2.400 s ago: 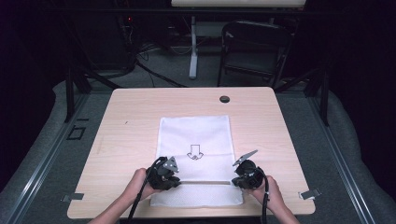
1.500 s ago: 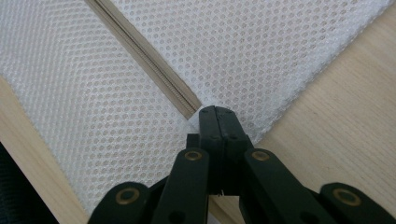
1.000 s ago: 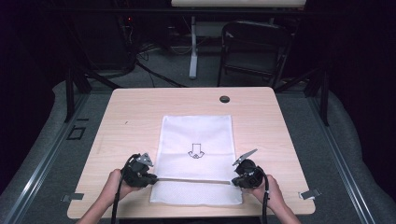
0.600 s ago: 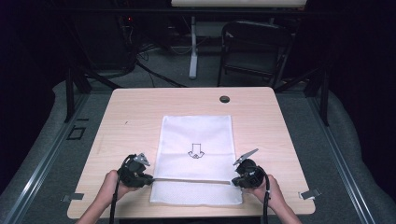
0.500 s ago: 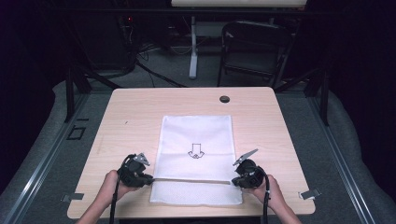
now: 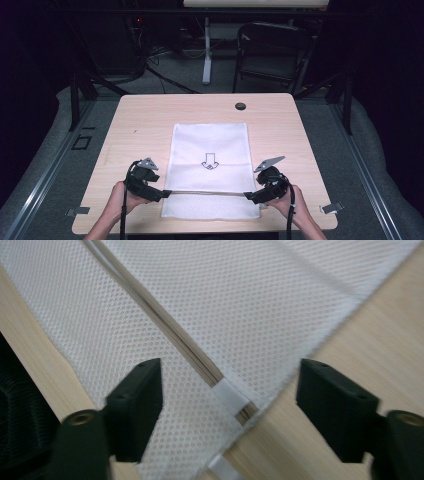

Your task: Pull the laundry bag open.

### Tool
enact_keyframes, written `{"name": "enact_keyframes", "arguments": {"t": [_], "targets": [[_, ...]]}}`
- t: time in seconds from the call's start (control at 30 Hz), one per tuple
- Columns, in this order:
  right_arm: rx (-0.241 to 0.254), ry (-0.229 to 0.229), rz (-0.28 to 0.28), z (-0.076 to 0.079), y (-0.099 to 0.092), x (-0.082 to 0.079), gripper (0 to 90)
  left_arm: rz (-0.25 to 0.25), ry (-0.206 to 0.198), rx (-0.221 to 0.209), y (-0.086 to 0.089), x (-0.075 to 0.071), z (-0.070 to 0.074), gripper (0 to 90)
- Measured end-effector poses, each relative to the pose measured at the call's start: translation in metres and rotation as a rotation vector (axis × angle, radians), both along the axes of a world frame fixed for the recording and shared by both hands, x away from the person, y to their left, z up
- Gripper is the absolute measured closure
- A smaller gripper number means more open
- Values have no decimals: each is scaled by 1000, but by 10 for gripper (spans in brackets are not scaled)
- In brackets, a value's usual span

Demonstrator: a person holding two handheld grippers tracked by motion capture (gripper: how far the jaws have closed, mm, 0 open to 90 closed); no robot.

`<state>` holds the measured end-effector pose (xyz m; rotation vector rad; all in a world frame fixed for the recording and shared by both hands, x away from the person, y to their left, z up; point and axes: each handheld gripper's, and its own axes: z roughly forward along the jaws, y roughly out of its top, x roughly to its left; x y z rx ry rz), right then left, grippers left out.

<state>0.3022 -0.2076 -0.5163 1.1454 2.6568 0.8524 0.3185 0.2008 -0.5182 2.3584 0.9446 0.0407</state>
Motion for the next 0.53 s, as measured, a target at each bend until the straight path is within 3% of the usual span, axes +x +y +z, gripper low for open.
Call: {"name": "enact_keyframes", "arguments": {"t": [0.07,0.2,0.37,0.43,0.53], "targets": [[-11,-28,-33,5,-9,-4,114,38,-17,13,4,-3,4,121],[-68,-29,-116,13,-38,-15,8,102,-17,-22,20,-9,10,72],[-61,-37,-187,9,-67,-24,0,239,-60,18,44,-9,6,9],[-86,-40,-185,6,-71,-24,0,275,-47,25,50,-6,0,0],[-85,-29,-195,1,-74,-21,0,300,-29,76,56,1,-11,0]]}}
